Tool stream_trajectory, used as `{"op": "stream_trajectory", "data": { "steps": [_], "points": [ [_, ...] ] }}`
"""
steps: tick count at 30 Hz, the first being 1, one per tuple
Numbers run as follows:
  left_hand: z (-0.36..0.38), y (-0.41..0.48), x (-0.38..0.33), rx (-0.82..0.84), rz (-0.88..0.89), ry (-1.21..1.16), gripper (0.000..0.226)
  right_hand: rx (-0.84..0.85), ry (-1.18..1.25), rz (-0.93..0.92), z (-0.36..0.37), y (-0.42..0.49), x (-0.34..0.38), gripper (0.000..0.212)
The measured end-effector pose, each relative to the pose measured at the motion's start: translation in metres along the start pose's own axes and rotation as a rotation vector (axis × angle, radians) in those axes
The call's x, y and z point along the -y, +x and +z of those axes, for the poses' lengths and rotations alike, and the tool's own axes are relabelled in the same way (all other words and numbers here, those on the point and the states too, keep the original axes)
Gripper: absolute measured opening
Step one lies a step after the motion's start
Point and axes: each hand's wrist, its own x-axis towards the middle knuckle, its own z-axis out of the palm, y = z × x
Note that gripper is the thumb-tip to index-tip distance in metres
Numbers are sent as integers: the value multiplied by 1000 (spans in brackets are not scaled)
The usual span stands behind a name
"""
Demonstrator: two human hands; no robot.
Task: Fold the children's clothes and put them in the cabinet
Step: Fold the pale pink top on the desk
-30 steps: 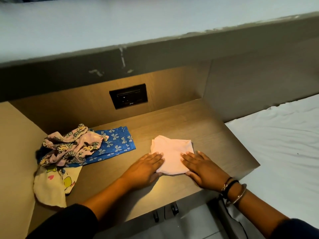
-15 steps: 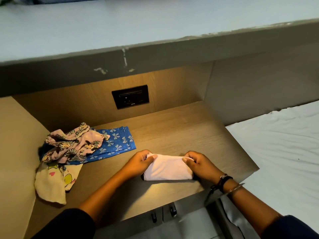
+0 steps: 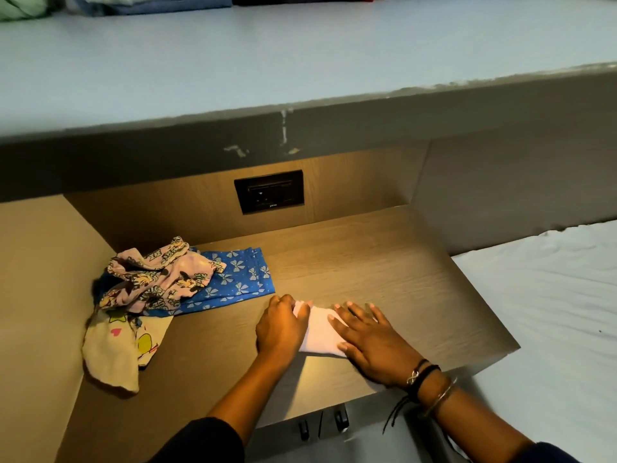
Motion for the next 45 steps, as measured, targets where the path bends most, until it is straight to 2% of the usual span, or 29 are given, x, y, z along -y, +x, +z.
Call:
{"op": "stream_trajectory", "data": {
  "steps": [3,6,10,12,14,16,20,24,26,28,30,33,36,38,40,42,43,45],
  "points": [
    [-8,-5,-4,-86,9,-29,47,-31,114,56,2,0,2,54],
    [-21,-22,-7,-131,-162,-330,50,-111,156,152,-6,7,4,49],
    [-29,-58,-4,81,-582,-827,27,-89,392,345,-16,20,10,55],
    [-32,-70,-11,205,-680,-999,11,-2,578,471,-18,24,15,64],
    [-33,-75,-23,336,-720,-1101,8,60,682,460,-16,26,20,49],
    [-31,-75,-31,380,-701,-1109,15,65,770,417,-14,25,24,30],
    [-29,-77,-38,367,-571,-1097,29,-26,1037,372,-17,11,23,27],
    [-29,-80,-58,461,-360,-1246,31,-152,1401,374,-29,-18,6,38],
    [-26,-81,-79,514,-293,-1232,35,-193,1572,381,-37,-35,-10,47],
    [-19,-81,-104,550,-267,-1202,37,-250,1625,410,-46,-54,-29,52],
    [-9,-80,-130,585,-236,-1198,37,-352,1586,469,-52,-70,-51,52],
    [14,-76,-171,641,-144,-1114,37,-503,1467,534,-61,-92,-89,33],
    [46,-64,-206,610,-170,-1076,37,-524,1233,552,-70,-100,-128,24],
    [69,-57,-224,520,-180,-1006,36,-493,1068,613,-68,-98,-151,23],
    [90,-53,-231,357,-85,-811,46,-441,888,699,-61,-93,-166,37],
    [106,-50,-228,175,107,-431,59,-395,666,749,-53,-94,-171,60],
    [112,-48,-225,114,229,-231,63,-412,511,724,-48,-96,-172,65],
    [118,-46,-220,128,498,49,66,-387,189,555,-34,-100,-174,64]
  ]
}}
